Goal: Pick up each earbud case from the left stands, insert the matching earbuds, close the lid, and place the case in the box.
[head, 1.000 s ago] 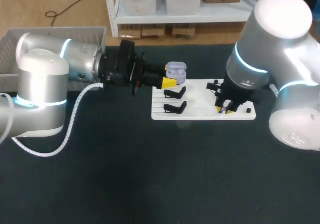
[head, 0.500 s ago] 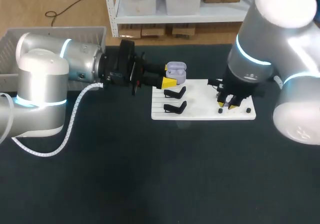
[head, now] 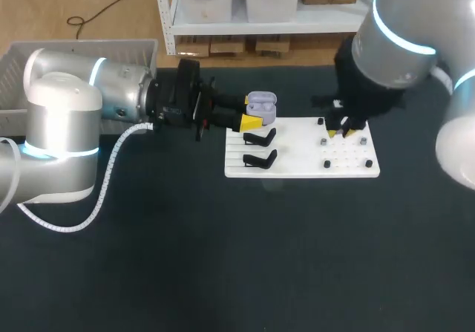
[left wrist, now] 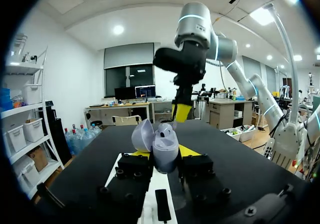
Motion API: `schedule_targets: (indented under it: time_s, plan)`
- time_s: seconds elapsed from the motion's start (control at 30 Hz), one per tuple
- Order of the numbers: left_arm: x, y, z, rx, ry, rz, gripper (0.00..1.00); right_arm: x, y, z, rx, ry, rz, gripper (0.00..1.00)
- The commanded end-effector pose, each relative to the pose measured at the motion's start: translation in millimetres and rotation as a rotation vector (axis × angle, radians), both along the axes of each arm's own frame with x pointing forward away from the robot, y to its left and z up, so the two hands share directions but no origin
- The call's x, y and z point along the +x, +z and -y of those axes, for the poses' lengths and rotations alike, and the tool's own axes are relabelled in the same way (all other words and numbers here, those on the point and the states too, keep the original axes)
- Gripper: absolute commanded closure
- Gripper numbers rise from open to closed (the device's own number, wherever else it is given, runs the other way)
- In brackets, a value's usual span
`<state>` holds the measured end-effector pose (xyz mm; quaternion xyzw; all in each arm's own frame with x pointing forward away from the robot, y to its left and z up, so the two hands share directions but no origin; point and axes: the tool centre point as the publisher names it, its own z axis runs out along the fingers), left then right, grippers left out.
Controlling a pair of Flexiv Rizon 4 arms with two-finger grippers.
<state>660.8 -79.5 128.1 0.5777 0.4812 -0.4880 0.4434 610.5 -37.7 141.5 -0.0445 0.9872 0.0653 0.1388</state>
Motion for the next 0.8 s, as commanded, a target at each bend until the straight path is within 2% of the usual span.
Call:
schedule_targets:
  time_s: [0.03,0.3,0.8]
  plan:
    - [-0.5,0.3,0,0.001,0.002,0.001,1.00,-5.5,35,-17,-0.035,0.048,-0.025,1.00]
    - [-0.5,0.3,0,0.001,0.002,0.001,1.00,-2.0,45,-48,-0.095,0.134,-0.011,1.00]
    - [-0.5,0.3,0,0.001,0.002,0.001,1.00,12.6,48,-92,-0.120,0.255,-0.029,1.00]
